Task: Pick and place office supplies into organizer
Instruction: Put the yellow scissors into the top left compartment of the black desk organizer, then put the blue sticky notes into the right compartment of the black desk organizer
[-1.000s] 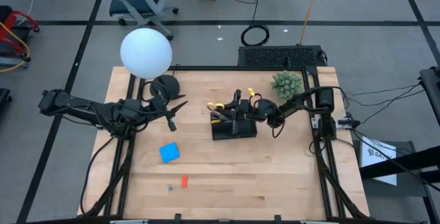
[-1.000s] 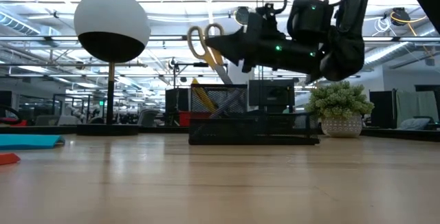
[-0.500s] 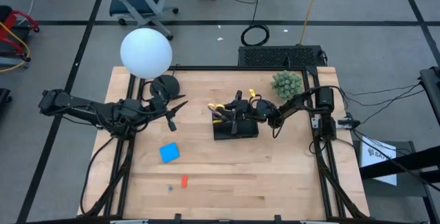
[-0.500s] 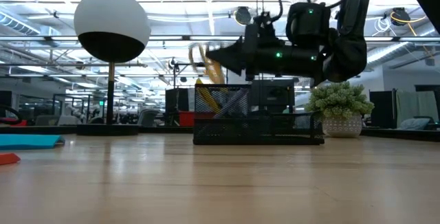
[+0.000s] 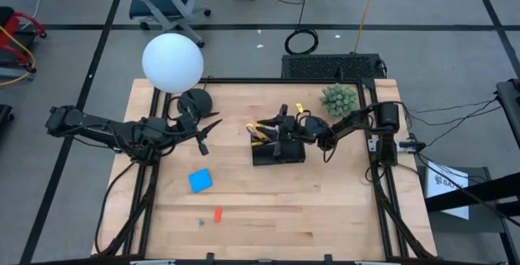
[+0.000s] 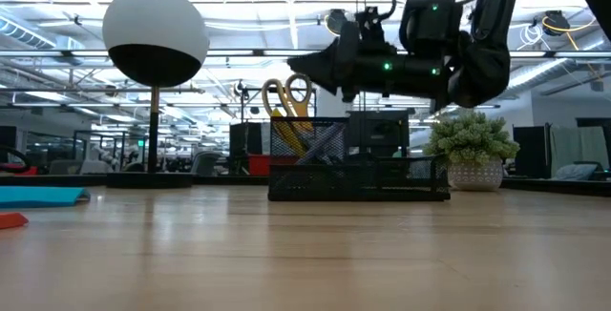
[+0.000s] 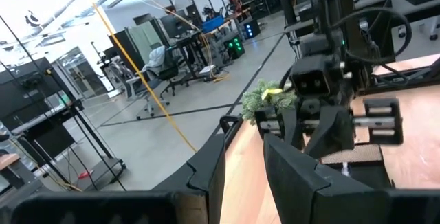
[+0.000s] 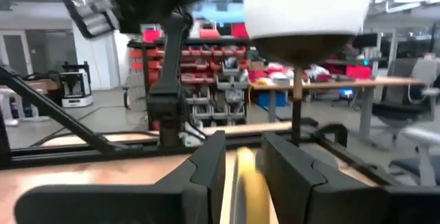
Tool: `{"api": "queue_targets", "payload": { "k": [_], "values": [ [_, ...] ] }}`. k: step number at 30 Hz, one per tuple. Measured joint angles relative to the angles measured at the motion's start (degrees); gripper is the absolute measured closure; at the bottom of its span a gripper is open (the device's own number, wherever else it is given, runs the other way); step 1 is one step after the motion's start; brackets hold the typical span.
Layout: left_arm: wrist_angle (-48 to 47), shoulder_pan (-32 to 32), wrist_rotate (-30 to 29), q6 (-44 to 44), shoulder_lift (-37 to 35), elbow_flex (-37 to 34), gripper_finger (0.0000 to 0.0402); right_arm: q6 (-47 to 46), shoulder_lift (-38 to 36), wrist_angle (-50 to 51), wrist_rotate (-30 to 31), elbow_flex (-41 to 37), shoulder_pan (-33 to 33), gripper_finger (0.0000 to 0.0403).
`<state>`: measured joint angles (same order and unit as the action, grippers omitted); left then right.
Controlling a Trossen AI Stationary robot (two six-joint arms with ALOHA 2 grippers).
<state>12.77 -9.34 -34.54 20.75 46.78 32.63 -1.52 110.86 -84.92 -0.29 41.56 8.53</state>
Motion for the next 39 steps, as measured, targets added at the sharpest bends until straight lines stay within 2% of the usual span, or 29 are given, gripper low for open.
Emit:
{"api": "queue_targets", "payload": {
  "k": [12, 23, 31, 34, 39],
  "values": [
    [-4.11, 0.00, -0.08, 1.34, 0.02, 0.04, 0.0293, 6.55, -8.25, 9.65, 0.06, 0.02, -0.04, 0.0312],
    [-14.01, -1.54, -7.54, 2.54, 0.02, 0.04, 0.0293, 7.83, -13.95, 18.70, 0.05, 0.04, -0.70, 0.0312],
    [-15.97, -7.61, -8.07, 2.10, 0.00, 0.04, 0.0293, 9.32, -14.17, 16.95, 0.04, 0.04, -2.16, 0.0312],
    [-19.28, -10.77, -9.70, 1.39, 0.02, 0.04, 0.0293, 9.32, -14.76, 16.52, 0.04, 0.04, -2.74, 0.0312],
    [-26.87, -15.98, -10.57, -4.93, 0.04, 0.04, 0.0293, 9.50, -15.81, 17.35, 0.04, 0.04, -3.65, 0.0312]
  ]
}}
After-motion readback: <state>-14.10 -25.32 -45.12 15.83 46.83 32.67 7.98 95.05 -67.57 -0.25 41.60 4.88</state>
